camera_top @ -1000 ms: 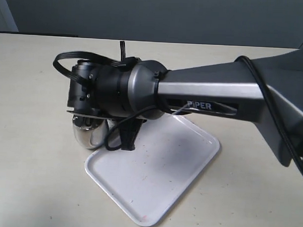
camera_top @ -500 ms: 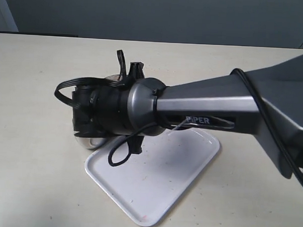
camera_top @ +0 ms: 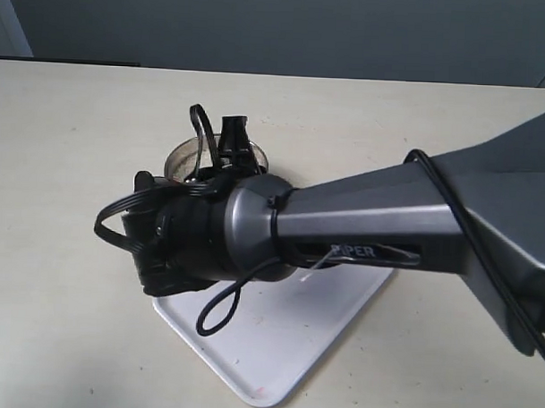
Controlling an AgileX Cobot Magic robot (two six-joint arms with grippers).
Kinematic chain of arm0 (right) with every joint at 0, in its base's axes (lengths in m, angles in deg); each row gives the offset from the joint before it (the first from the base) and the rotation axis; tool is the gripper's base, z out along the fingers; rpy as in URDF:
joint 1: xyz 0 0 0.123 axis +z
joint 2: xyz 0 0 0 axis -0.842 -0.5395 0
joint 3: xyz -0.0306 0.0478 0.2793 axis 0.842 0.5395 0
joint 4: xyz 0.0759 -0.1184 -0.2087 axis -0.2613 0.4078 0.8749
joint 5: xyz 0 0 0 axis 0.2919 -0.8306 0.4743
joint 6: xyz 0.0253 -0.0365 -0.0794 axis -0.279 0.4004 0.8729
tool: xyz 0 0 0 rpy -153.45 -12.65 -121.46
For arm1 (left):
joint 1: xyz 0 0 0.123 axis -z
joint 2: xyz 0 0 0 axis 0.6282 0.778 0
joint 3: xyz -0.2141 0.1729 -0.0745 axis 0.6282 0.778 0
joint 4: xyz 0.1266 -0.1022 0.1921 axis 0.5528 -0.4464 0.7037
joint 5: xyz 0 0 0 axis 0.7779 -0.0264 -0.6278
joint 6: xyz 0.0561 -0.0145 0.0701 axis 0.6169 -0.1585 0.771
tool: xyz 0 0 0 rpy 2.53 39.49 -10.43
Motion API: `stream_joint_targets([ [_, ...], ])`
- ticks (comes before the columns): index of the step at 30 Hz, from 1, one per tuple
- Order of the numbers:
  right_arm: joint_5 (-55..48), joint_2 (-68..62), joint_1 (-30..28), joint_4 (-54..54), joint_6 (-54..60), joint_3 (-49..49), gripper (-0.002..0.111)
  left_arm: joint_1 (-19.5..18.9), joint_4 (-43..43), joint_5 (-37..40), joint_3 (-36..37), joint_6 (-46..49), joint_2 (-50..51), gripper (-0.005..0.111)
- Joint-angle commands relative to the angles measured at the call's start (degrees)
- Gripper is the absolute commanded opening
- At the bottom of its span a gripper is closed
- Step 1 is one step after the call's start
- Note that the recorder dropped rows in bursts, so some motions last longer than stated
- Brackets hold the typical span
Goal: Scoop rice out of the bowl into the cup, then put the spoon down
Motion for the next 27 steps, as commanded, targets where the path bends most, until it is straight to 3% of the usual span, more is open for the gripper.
stream_joint_targets([
  [1, 0.5, 1.4, 0.5, 3.9, -2.7, 0.9, -0.001, 0.1, 0.0, -0.5, -0.2, -0.4, 0.1, 0.0],
  [27, 2.0, 1.3, 1.0, 16.7, -11.8, 4.9, -0.001, 0.1, 0.0, -0.5, -0.2, -0.4, 0.1, 0.0],
])
